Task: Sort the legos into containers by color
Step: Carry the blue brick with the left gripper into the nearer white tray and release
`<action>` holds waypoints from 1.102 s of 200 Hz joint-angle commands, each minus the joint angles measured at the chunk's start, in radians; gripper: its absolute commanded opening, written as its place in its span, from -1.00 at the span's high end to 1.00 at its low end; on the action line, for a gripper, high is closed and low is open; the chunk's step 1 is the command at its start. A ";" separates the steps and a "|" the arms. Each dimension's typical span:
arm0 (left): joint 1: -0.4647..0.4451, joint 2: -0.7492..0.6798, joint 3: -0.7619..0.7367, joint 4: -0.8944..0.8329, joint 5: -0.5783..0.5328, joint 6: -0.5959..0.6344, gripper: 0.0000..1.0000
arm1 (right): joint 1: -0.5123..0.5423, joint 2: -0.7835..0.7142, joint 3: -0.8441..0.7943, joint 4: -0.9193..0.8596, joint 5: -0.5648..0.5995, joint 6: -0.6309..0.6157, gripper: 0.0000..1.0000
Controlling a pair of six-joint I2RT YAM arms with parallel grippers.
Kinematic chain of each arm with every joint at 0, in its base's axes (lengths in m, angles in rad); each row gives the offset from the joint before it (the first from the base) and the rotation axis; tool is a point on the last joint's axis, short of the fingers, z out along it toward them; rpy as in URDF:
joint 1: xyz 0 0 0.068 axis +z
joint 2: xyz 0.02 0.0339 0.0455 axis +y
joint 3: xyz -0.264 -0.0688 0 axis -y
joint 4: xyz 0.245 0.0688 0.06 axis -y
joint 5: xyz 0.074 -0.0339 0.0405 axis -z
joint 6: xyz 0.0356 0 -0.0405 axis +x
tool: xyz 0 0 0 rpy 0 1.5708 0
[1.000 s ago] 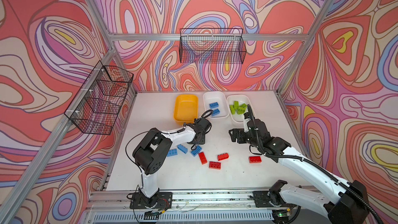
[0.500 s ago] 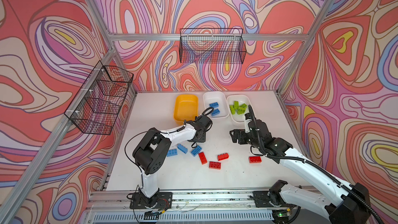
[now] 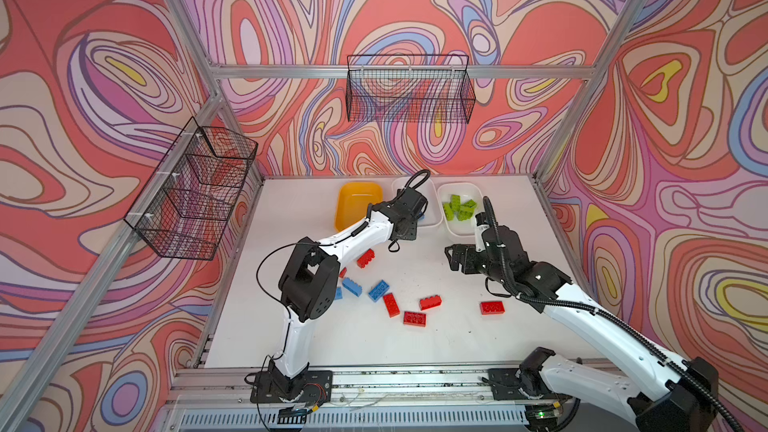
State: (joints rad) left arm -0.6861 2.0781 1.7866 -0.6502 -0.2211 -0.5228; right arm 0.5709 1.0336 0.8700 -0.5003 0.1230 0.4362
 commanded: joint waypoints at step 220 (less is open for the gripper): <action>0.146 0.472 0.642 0.238 0.018 0.110 -0.80 | 0.000 0.138 0.138 -0.061 0.053 0.005 -0.96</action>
State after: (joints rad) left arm -0.5457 2.6354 2.4611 -0.4030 -0.1852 -0.4114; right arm 0.5709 1.1831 0.9745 -0.5549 0.1844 0.4385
